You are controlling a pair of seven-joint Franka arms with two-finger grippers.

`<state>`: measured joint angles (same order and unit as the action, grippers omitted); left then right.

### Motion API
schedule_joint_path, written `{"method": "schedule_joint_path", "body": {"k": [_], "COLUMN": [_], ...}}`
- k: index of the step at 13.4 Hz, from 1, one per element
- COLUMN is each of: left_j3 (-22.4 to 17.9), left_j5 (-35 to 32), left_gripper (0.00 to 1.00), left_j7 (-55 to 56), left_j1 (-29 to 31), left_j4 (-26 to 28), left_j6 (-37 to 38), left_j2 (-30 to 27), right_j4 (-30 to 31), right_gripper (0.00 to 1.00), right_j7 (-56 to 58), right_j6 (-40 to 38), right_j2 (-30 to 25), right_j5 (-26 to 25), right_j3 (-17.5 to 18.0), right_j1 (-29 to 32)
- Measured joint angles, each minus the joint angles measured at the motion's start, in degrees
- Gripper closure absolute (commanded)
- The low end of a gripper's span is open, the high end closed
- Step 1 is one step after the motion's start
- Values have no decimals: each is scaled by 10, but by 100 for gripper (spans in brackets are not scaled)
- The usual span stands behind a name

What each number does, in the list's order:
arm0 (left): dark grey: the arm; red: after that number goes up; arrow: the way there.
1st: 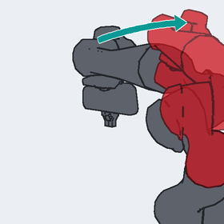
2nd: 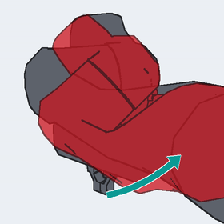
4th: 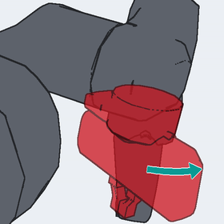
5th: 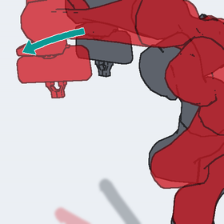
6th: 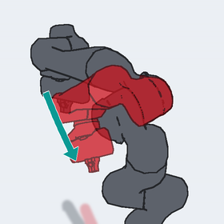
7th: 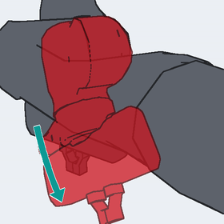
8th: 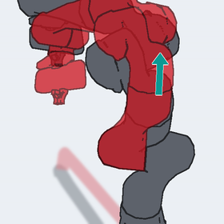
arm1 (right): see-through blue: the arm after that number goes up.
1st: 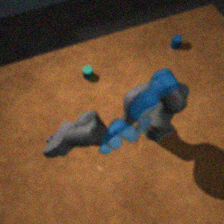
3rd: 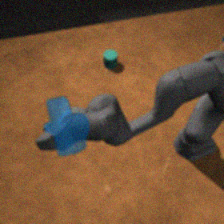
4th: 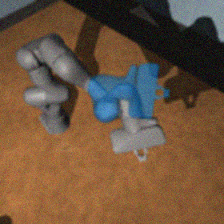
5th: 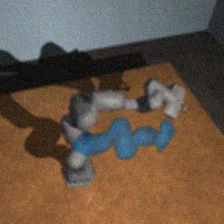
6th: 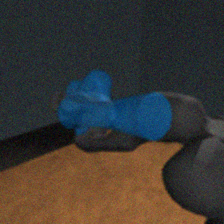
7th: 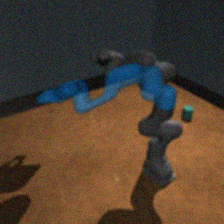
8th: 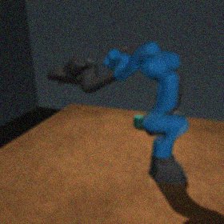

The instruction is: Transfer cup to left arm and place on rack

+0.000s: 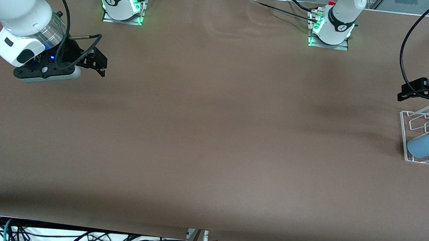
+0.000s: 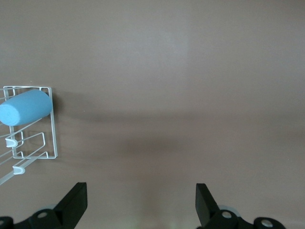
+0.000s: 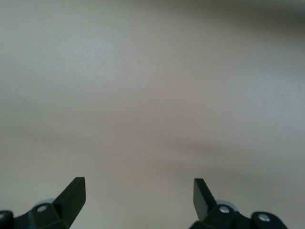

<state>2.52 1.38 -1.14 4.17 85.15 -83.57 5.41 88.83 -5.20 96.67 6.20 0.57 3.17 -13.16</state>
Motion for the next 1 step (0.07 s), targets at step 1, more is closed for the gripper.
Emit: {"method": "schedule_joint_path", "body": {"k": [1], "left_j3": [0], "left_j5": [0], "left_gripper": [0], "left_j7": [0], "left_j1": [-2], "left_j4": [0], "left_j6": [0], "left_j2": [1], "right_j4": [0], "right_gripper": [0], "right_j7": [0], "right_j6": [0], "right_j2": [0], "right_j5": [0], "right_j3": [0], "right_j1": [0]}}
